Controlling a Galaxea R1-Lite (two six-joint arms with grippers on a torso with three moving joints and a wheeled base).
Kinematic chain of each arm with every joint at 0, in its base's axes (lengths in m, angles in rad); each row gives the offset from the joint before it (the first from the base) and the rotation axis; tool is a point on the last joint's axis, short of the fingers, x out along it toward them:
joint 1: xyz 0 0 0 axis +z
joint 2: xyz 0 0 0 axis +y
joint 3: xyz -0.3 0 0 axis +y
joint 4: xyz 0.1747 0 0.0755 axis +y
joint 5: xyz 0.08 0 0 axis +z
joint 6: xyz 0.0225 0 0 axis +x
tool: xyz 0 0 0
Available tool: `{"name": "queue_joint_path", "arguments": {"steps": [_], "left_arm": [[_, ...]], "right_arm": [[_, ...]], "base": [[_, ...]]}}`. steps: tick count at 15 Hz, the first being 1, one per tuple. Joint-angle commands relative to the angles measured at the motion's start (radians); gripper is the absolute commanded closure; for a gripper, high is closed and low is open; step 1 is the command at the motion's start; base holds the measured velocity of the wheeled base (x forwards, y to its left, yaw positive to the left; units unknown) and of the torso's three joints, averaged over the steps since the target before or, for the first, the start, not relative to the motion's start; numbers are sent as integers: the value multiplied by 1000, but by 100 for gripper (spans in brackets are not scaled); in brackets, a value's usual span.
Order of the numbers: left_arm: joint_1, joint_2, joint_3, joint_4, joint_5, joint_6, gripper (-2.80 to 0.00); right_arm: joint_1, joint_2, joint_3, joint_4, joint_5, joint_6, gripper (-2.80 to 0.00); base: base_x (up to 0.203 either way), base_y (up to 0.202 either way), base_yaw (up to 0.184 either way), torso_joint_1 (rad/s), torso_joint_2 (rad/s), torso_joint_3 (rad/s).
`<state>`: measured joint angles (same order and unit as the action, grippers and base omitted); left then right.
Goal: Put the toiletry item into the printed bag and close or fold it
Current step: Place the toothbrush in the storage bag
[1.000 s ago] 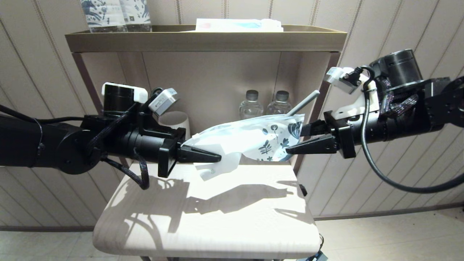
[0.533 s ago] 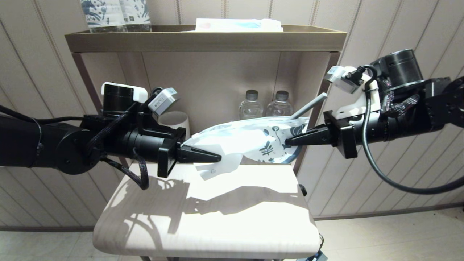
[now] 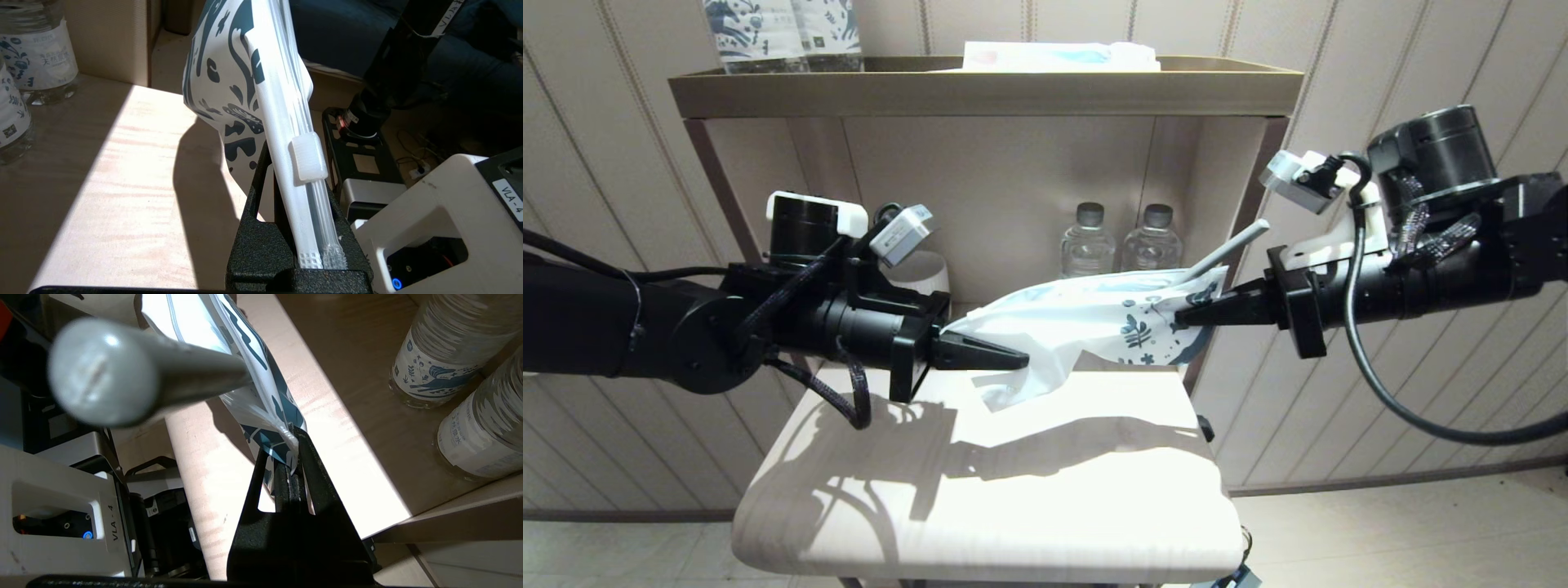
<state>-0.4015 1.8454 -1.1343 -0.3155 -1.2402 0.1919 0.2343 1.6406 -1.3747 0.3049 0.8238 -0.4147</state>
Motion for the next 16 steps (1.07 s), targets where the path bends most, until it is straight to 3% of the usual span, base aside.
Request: {"name": "queue_joint_path", "arguments": {"steps": [1,6,9,11,16], "left_arm": [[1,41,-8,-2,-7,25,0],[0,106,-9,4,-2,126,0],[-11,114,-6,5,-2,128,0],[-14,112,-7,6,-2,129,0],[-19,109,-7,4,-2,129,0]], "right_arm": [[0,-33,16,-2,-3,-6,0],[3,-22,11,-3,-9,-9,0],[49,-17,-48,71,-24,-10,0],[82,-7,-101,174,-102,-11,0],[162,30,-102,184,-211,-9,0]], "base": [[0,0,0,0,0,0],[0,0,0,0,0,0],[0,0,0,0,0,0],[0,0,0,0,0,0],[0,0,0,0,0,0]]}}
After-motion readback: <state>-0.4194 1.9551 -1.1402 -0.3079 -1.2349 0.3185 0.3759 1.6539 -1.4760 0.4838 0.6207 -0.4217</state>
